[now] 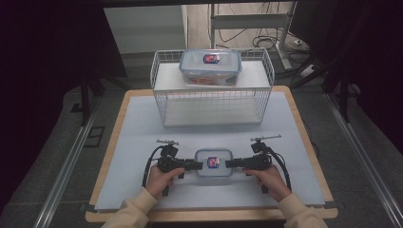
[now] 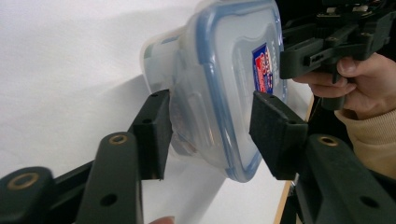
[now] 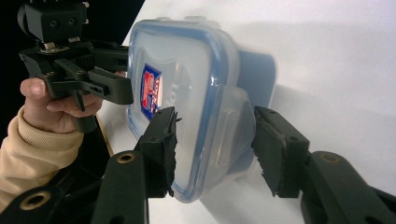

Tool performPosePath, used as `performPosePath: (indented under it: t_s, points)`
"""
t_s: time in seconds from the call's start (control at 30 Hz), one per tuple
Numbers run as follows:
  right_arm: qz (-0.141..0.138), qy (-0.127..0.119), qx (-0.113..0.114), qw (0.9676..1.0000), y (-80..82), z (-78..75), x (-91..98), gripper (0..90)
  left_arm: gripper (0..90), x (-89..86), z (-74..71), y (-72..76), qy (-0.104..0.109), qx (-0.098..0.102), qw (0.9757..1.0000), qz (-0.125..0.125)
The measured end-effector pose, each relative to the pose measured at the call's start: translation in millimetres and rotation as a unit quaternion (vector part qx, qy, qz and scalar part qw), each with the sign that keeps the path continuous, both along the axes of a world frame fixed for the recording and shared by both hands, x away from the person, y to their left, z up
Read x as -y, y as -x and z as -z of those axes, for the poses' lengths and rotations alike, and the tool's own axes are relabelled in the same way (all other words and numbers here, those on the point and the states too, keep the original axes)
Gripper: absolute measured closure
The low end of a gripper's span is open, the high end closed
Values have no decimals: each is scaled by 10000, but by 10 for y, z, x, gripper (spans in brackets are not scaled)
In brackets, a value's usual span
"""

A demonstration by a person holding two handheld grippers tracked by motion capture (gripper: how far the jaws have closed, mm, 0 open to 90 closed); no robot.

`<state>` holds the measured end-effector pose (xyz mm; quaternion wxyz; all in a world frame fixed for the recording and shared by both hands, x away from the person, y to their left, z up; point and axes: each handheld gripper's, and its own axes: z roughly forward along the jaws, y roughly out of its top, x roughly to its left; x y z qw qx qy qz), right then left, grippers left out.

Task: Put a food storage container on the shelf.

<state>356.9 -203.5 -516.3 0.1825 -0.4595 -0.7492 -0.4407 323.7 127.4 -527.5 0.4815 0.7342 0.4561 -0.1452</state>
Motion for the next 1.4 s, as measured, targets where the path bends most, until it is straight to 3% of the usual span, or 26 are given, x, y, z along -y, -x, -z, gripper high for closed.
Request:
performPosePath:
  t_s: [0.5, 1.4]
  points:
    - [-123, 58, 387, 9992, 111, -26, 10, 518, 545, -16, -18, 88, 21, 168, 9998, 53]
    - [17, -85, 425, 9991, 152, -41, 30, 519, 547, 5, -109, 108, 16, 229, 9997, -63]
